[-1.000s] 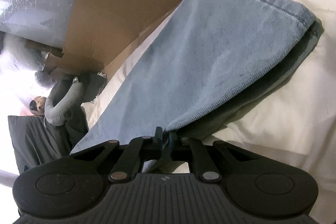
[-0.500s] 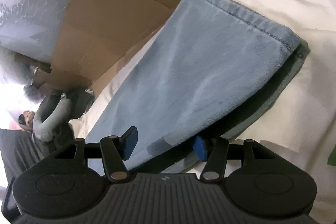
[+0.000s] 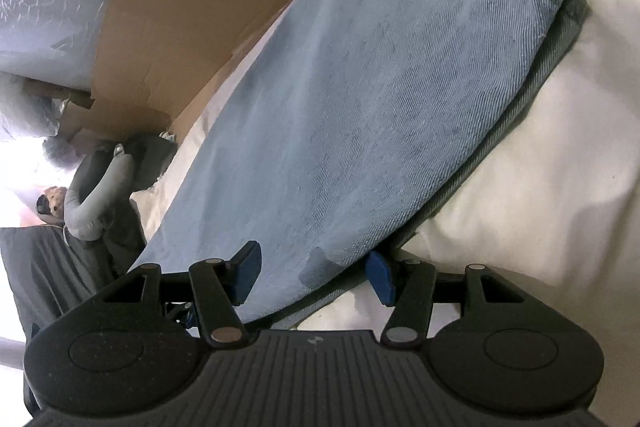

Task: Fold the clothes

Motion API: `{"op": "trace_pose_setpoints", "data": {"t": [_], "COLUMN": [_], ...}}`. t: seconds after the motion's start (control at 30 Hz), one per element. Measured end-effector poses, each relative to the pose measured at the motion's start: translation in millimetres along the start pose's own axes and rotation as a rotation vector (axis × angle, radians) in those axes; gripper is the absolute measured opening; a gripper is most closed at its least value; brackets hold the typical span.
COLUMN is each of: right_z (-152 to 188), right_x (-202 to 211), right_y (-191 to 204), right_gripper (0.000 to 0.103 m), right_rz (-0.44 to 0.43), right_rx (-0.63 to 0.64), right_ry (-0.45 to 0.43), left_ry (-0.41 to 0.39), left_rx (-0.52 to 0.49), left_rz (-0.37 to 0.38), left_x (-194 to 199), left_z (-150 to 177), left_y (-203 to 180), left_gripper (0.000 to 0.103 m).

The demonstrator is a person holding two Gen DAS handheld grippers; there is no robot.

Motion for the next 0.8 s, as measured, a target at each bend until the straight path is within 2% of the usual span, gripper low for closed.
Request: {"op": "trace_pose_setpoints", "data": {"t": [0.13,0.33,0.8], "right_z": [1,9,43], "right_x": [2,4,-3], "right_y": [2,9,40], "right_gripper": [0.062,0.063,0.063], "right_rz": [0.002,-0.022,-0.095], "right_rx": [0.007,0.003,0.083], "right_ry": [0.006,0.042,0.157], "left_ry": [0.026,0.056,0.145], "left_rx": [0.043,0.03,0.106], "left_rz": [-0.006,-0.034,-0.202], "left_x": [6,26,85], "left_z": [4,22,81], "left_y": [9,15,57], "left_gripper": [0.054,0.055,0.056]}}
Point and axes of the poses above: each gripper's, at about its wrist camera, not at the fingertips, and x roughly against the way its jaws point, y to its left, z to its underside, the point moved 2 cm from there along -x, roughly the way its jaws point, and after that the axes turned 15 degrees about -y, right-handed, at the moved point
